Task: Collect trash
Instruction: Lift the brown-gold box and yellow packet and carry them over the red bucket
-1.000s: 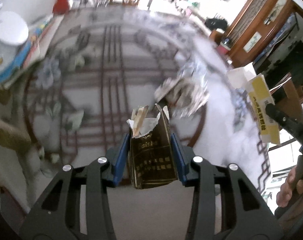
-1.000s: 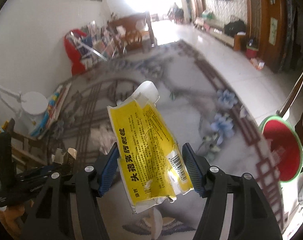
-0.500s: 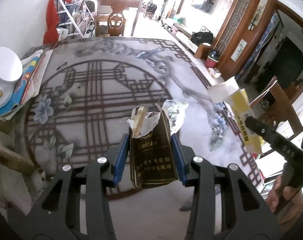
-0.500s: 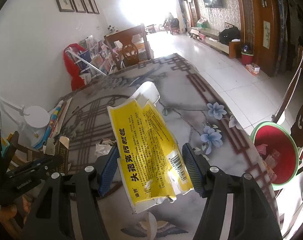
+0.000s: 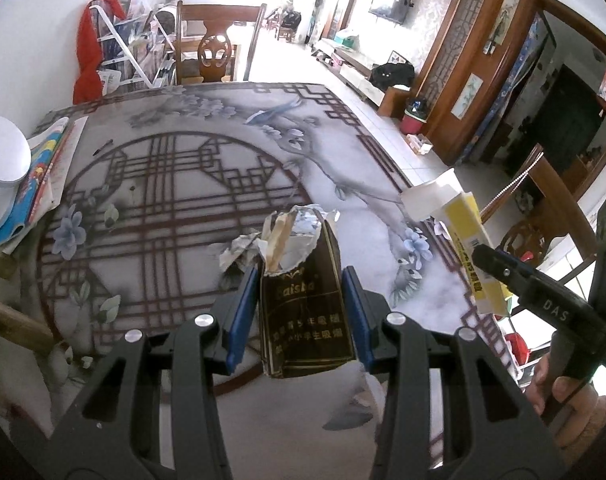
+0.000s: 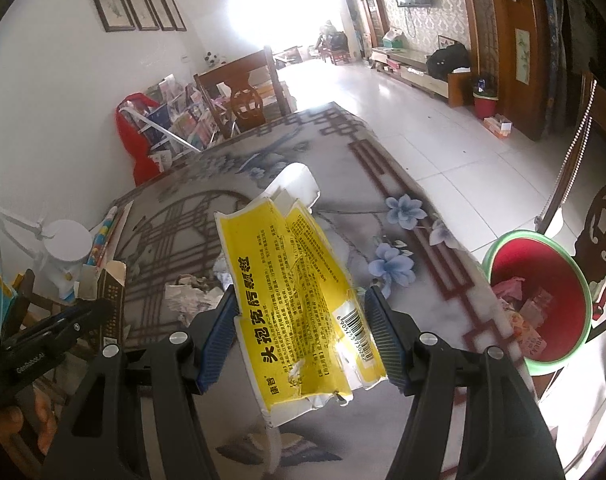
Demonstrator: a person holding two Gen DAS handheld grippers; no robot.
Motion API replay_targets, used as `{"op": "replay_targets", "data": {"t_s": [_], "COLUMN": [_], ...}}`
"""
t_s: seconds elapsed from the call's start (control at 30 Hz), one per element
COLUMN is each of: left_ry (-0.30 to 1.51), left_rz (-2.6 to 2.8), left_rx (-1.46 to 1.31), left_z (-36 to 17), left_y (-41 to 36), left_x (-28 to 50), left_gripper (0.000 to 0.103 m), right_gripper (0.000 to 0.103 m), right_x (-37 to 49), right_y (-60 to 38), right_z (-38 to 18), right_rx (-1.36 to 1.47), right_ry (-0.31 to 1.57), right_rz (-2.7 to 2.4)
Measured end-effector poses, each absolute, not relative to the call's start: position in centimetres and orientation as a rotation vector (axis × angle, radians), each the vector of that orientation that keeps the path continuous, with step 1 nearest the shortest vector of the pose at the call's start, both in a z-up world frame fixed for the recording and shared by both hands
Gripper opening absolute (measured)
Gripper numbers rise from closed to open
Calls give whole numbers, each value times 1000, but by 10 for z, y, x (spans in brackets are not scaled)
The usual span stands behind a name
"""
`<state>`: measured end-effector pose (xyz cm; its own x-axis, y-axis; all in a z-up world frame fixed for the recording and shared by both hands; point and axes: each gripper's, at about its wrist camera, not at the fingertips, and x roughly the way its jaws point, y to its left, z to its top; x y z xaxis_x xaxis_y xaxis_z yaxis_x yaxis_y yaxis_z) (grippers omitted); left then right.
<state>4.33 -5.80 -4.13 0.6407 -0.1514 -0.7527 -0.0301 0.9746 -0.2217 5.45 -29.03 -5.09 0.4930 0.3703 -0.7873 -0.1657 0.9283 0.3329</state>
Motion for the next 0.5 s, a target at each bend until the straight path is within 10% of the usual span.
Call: {"op": "replay_targets", "data": {"t_s": [0.5], "left_ry": [864], "left_rz": [-78], "left_rx": [-225], "left_z": [-36], "left_y": [-120], "left_x": [59], "left_gripper": [41], "right_gripper": [61], "right_x": [69], "right_y": [-351], "right_z": [-50], "right_rx": [233], "right_ry": [1002], "right_rz": [330]}}
